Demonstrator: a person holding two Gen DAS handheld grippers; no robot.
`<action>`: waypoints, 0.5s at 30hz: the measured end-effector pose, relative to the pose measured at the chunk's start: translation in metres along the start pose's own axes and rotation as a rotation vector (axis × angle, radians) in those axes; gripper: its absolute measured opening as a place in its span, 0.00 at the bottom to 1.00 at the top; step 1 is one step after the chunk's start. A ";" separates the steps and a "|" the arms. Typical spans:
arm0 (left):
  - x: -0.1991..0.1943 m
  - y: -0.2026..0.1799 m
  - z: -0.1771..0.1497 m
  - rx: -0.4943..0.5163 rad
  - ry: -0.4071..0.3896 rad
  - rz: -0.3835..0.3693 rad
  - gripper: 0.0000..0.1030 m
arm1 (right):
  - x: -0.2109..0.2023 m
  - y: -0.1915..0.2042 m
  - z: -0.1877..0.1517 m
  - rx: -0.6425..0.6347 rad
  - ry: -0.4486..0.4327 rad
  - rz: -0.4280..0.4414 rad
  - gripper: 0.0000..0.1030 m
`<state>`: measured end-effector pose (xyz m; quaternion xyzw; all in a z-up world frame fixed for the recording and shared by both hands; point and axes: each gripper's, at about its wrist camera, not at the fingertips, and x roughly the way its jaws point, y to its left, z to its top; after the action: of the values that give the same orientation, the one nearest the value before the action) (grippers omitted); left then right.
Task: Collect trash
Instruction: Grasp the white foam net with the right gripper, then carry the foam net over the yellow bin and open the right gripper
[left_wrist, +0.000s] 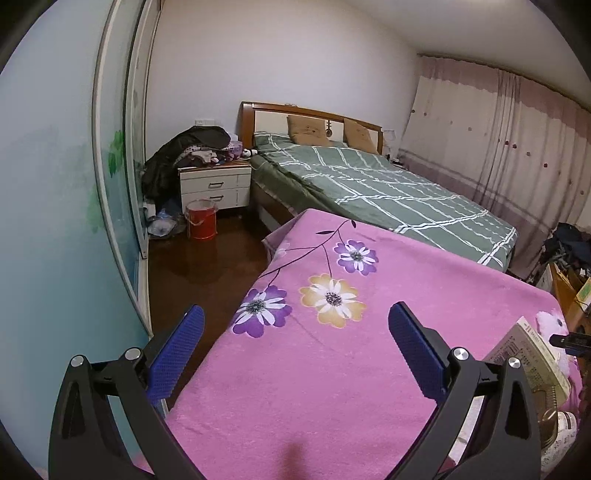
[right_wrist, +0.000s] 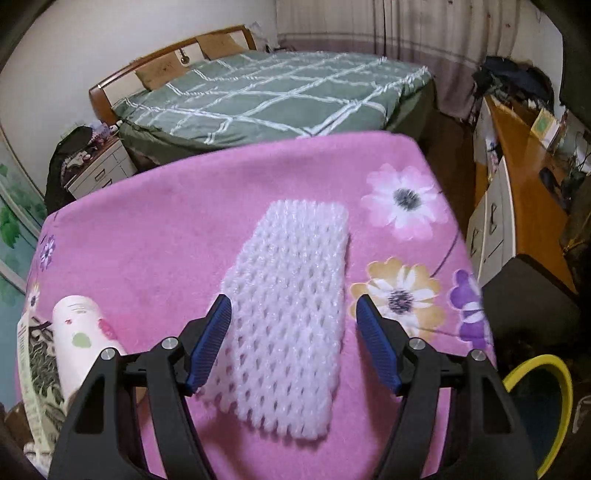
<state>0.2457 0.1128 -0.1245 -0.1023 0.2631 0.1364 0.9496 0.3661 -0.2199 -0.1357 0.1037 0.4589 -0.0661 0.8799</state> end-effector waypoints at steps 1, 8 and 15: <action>0.000 -0.001 0.000 0.003 0.003 -0.001 0.95 | 0.003 0.001 0.000 -0.002 0.006 -0.007 0.65; 0.001 -0.004 -0.003 0.009 0.033 0.001 0.95 | 0.005 0.008 -0.012 -0.035 -0.042 -0.023 0.40; 0.000 -0.005 -0.004 -0.001 0.037 -0.011 0.95 | -0.030 0.000 -0.029 -0.005 -0.098 0.070 0.11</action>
<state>0.2456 0.1069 -0.1277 -0.1067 0.2802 0.1296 0.9452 0.3261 -0.2125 -0.1269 0.1138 0.4114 -0.0392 0.9035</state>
